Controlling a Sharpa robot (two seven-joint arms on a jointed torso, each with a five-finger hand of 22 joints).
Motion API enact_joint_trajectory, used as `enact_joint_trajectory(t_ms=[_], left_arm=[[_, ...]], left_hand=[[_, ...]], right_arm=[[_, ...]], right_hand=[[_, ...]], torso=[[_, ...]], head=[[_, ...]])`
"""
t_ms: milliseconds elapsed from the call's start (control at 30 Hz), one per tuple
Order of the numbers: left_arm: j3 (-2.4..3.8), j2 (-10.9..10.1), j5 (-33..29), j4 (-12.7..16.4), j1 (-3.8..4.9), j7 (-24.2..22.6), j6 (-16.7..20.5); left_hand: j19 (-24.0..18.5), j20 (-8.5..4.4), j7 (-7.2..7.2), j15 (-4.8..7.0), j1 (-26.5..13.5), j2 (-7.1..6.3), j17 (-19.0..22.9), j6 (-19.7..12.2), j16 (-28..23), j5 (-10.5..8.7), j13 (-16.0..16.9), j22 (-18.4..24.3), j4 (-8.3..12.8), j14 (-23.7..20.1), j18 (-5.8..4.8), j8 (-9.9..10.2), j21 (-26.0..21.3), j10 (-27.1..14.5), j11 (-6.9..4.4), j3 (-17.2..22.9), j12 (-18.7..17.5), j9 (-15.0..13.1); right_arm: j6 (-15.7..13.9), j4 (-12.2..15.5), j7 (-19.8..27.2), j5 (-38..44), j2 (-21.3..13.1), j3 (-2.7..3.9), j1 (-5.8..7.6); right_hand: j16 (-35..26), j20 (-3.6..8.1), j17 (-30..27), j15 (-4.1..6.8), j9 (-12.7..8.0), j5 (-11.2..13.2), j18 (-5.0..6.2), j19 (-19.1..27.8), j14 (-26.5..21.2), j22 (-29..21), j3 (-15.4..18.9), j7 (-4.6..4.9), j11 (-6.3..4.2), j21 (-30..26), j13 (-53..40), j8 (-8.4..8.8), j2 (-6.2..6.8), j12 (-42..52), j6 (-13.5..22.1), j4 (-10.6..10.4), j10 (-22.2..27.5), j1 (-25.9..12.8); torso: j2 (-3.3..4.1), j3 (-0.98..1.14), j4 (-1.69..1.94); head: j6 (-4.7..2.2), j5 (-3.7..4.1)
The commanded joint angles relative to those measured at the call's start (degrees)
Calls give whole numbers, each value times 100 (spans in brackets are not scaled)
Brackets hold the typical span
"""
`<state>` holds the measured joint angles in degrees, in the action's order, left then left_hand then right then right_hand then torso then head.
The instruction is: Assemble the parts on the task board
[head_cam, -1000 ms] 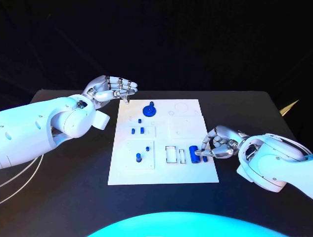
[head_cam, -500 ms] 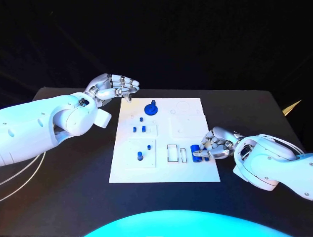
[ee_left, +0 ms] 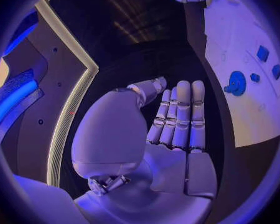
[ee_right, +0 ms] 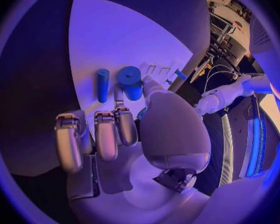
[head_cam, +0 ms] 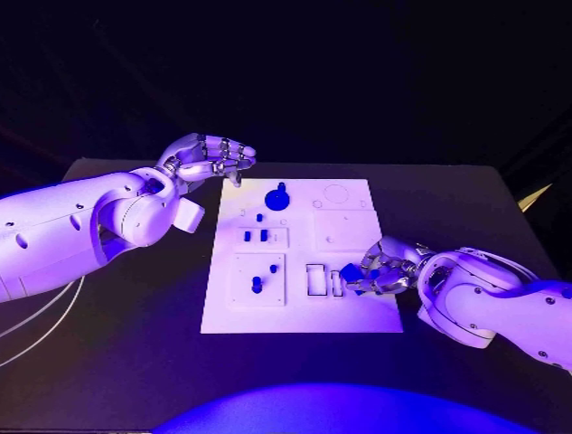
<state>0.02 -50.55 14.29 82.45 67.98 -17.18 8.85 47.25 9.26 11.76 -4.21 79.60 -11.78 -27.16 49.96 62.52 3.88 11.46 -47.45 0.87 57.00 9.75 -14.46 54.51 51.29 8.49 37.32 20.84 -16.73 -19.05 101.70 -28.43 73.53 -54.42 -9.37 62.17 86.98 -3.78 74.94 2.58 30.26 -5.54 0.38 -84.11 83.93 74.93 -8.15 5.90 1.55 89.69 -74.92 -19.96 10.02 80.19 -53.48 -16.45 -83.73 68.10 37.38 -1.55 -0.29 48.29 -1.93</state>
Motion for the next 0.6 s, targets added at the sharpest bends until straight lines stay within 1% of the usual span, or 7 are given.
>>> enact_joint_trajectory(t_ms=[33,200,300,400,467,533,600], left_arm=[[4,-1,-7,20,3,-41,-86],[4,-2,-7,20,3,-40,-92],[4,-1,-7,20,3,-39,-92],[4,-1,-7,20,3,-39,-90],[4,-2,-7,19,3,-37,-89],[4,-3,-7,17,3,-36,-89],[4,-4,-6,16,3,-36,-89]], left_hand=[[3,38,9,5,-57,-7,8,-45,-24,31,-8,8,-4,-43,78,-24,-33,-29,4,-33,31,7],[3,38,9,5,-57,-7,8,-45,-24,31,-8,8,-4,-43,78,-24,-33,-29,4,-33,31,7],[3,38,9,5,-57,-7,8,-45,-24,31,-8,8,-4,-43,78,-24,-33,-29,4,-33,31,7],[3,40,13,3,-64,-3,8,-52,-21,32,-10,14,-9,-45,79,-27,-42,-40,7,-32,38,9],[3,40,13,3,-64,-3,8,-52,-21,32,-10,14,-9,-45,79,-27,-42,-40,7,-32,38,9],[3,40,13,3,-64,-3,8,-52,-21,32,-10,14,-9,-45,79,-27,-42,-40,7,-32,38,9],[3,40,13,3,-64,-3,8,-52,-21,32,-10,14,-9,-45,79,-27,-42,-40,7,-32,38,9]], right_arm=[[246,-58,-44,174,38,-8,-23],[253,-110,-64,225,106,-10,-36],[211,-117,-78,239,133,-11,-42],[100,-105,-84,222,135,-11,-45],[-6,-83,-82,208,125,-11,-46],[-100,-58,-81,191,112,-11,-46],[-254,-1,-80,139,75,-11,-46]], right_hand=[[21,47,729,9,-7,-15,-38,-589,466,1507,46,-10,-24,31,-623,-25,-37,12,-38,-12,-16,-4],[31,55,752,20,2,-34,-38,-589,470,1507,70,-24,-37,31,-647,-45,-75,29,-76,9,-29,69],[36,65,765,32,11,-50,-38,-589,471,1507,63,-41,-53,31,-688,-68,-135,64,-124,21,-55,168],[40,73,774,41,19,-58,-38,-589,473,1507,49,-54,-64,31,-711,-87,-178,84,-163,22,-72,218],[47,86,789,58,39,-69,-38,-589,475,1507,9,-80,-86,31,-749,-124,-244,119,-236,20,-101,275],[50,91,797,65,45,-71,-38,-589,477,1507,-7,-88,-94,31,-766,-134,-264,136,-256,18,-114,292],[62,113,827,92,72,-99,-38,-589,482,1507,-75,-127,-127,31,-811,-180,-333,177,-345,24,-149,359]], torso=[[-1,-1,-5],[-2,6,-5],[1,4,-8],[0,4,-10],[-2,3,-9],[-3,3,-11],[-4,5,-11]], head=[[4,-10],[2,-2],[-2,4],[-2,5],[-5,7],[-9,8],[-8,12]])
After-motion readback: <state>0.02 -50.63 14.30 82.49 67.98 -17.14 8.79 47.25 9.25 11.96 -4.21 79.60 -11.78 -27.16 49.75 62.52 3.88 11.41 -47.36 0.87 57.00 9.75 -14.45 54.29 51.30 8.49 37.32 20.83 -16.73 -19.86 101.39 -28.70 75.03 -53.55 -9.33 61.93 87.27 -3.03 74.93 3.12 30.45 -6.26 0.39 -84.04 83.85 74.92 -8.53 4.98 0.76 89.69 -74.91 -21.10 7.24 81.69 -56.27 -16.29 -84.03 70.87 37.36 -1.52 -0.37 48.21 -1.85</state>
